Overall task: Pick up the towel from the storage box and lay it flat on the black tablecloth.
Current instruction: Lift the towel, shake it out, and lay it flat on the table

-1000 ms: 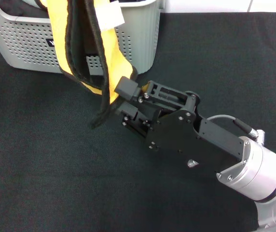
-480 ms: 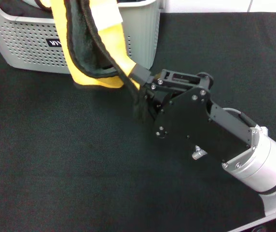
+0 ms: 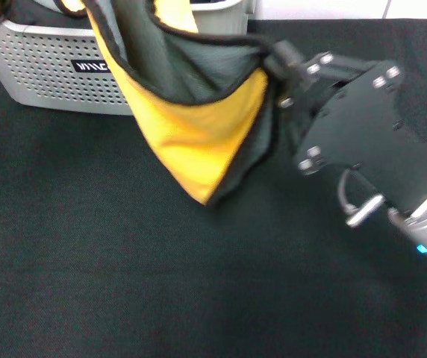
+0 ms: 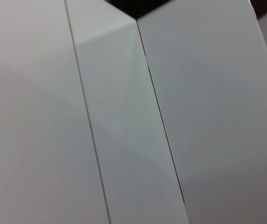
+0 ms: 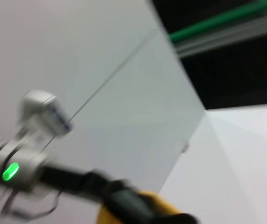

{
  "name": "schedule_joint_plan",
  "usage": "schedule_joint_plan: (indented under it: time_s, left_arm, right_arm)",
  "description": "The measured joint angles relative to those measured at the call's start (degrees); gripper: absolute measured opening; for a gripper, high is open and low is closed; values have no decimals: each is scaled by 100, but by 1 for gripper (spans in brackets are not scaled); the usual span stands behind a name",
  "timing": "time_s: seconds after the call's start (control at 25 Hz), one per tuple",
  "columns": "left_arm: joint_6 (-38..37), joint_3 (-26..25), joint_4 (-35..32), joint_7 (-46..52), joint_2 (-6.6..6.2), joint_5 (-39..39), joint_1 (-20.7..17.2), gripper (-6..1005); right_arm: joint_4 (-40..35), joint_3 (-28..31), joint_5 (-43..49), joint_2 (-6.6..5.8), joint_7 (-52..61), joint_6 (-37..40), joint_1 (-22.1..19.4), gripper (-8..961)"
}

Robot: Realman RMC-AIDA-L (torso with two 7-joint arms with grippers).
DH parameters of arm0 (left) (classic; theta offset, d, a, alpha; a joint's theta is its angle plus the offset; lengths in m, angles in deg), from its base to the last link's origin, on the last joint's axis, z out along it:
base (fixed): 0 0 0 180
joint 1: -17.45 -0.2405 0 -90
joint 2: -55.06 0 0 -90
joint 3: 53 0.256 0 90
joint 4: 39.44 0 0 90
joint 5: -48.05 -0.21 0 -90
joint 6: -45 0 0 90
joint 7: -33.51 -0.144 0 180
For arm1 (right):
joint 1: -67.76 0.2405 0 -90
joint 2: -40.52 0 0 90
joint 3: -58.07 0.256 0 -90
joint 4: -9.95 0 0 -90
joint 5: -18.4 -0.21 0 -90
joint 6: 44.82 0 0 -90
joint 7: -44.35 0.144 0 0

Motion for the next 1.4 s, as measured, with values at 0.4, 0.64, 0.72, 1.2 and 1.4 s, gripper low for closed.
schedule_joint_plan:
  time_s: [0.4, 0.64, 0.72, 1.2, 1.4]
  left_arm:
    - [-1291, -412, 860, -50, -499, -559, 315, 41]
    - [-1918, -377, 1921, -28, -867, -623, 711, 42]
    - [-1980, -365, 2013, -34, -879, -717, 779, 42]
    - [-2316, 625, 1987, 418, -1328, -900, 837, 41]
    - [-2327, 1398, 2027, 875, -1682, -1112, 888, 42]
  right_arm:
    - [2097, 868, 591, -430, 5706, 1409, 646, 4]
    - [2685, 902, 985, -493, 6283, 1848, 875, 3]
    - [2784, 907, 988, -500, 6319, 2042, 879, 3]
    - [3098, 913, 1431, -678, 7215, 2969, 901, 3]
    - [3264, 889, 1684, -703, 7870, 3451, 901, 4]
